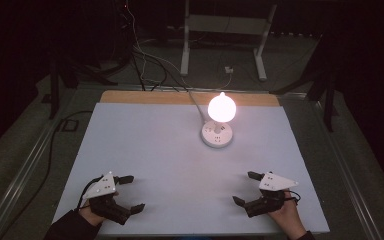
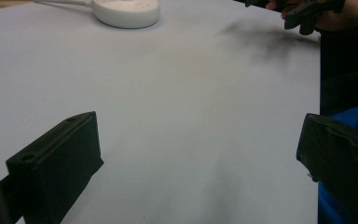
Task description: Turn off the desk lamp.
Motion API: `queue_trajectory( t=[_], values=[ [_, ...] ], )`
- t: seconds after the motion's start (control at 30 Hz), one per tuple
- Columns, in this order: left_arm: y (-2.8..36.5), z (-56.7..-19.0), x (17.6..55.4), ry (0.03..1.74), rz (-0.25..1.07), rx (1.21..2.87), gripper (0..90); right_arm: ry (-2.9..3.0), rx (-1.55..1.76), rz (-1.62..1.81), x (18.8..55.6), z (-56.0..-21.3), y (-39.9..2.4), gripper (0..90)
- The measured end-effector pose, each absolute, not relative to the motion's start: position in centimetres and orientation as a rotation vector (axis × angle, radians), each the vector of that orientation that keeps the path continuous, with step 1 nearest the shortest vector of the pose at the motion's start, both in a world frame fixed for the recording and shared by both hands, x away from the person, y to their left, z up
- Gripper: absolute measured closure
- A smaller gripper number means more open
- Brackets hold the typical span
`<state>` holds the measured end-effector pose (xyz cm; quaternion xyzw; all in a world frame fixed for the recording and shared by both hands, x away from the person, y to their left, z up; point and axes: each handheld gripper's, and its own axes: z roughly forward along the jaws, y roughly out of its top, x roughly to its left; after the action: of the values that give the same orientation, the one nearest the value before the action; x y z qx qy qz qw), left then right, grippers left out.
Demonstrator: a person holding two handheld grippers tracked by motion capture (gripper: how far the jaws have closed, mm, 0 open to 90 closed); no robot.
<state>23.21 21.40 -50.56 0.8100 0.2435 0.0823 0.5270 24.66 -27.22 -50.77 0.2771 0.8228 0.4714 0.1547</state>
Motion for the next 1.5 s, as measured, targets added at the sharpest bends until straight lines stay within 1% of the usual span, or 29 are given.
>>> queue_trajectory(
  t=[0.27,0.97,1.23,1.5],
  values=[
    [21.4,-50.6,23.2,0.588,0.217,1.96,0.4,2.368,0.792,1.343,24.6,-50.7,-27.2,0.0],
    [21.5,-50.5,23.2,0.594,0.215,1.942,0.4,2.465,0.774,1.342,24.1,-50.1,-26.0,0.2],
    [21.4,-50.5,23.2,0.596,0.216,1.948,0.4,2.473,0.751,1.353,24.2,-49.2,-25.5,0.0],
    [21.5,-50.5,23.2,0.596,0.216,1.938,0.4,2.45,0.721,1.413,24.3,-47.5,-25.0,0.0]
  ],
)
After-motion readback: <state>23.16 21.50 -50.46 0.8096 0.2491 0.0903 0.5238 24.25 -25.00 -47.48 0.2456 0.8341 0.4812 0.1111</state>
